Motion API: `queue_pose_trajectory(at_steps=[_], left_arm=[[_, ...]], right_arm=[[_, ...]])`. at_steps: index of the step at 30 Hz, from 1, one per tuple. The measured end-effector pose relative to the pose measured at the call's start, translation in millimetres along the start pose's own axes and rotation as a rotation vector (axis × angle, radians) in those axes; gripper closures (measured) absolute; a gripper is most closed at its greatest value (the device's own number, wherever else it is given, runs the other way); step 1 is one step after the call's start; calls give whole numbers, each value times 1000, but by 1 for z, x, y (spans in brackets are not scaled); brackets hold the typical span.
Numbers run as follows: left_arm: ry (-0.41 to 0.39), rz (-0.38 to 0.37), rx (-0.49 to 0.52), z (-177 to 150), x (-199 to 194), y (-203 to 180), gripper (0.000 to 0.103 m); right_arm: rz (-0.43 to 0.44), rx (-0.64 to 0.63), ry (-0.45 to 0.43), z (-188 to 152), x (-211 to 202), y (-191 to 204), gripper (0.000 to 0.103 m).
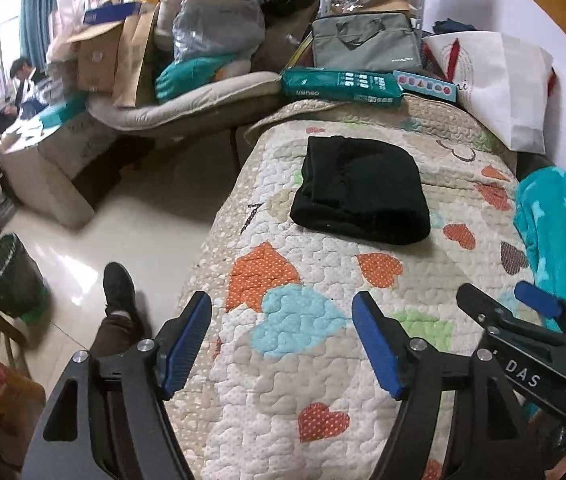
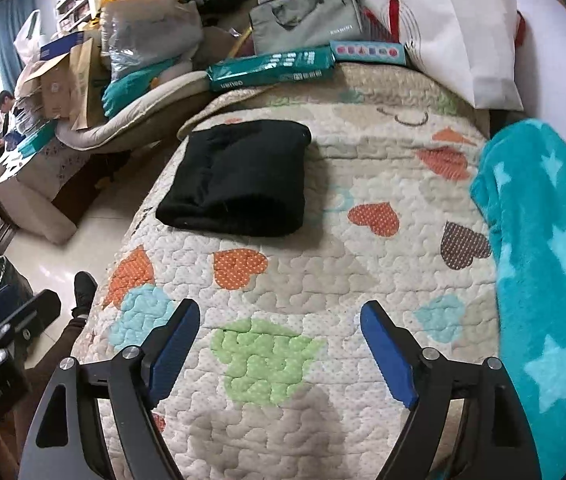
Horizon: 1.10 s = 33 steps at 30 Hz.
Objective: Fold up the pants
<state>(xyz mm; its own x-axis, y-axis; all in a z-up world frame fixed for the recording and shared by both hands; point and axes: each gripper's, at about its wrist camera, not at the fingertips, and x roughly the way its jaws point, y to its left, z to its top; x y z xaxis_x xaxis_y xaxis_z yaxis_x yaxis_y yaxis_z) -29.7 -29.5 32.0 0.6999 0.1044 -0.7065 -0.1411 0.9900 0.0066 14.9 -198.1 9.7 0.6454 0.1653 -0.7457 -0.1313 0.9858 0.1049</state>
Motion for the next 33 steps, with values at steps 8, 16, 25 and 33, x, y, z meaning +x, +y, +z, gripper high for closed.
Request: queue_pose_trajectory(at_steps=[8, 16, 25, 33], left_arm=[[20, -13, 10, -6, -2, -7, 30], [57, -19, -4, -11, 8, -6, 30], [76, -21, -7, -14, 13, -4, 30], [23, -10, 16, -13, 6, -7, 30]], right_arm=[[4, -9, 21, -8, 3, 4, 14], [5, -7, 44, -11, 11, 7, 13], [5, -3, 61, -14, 16, 8, 13], [9, -23, 51, -16, 14, 13, 12]])
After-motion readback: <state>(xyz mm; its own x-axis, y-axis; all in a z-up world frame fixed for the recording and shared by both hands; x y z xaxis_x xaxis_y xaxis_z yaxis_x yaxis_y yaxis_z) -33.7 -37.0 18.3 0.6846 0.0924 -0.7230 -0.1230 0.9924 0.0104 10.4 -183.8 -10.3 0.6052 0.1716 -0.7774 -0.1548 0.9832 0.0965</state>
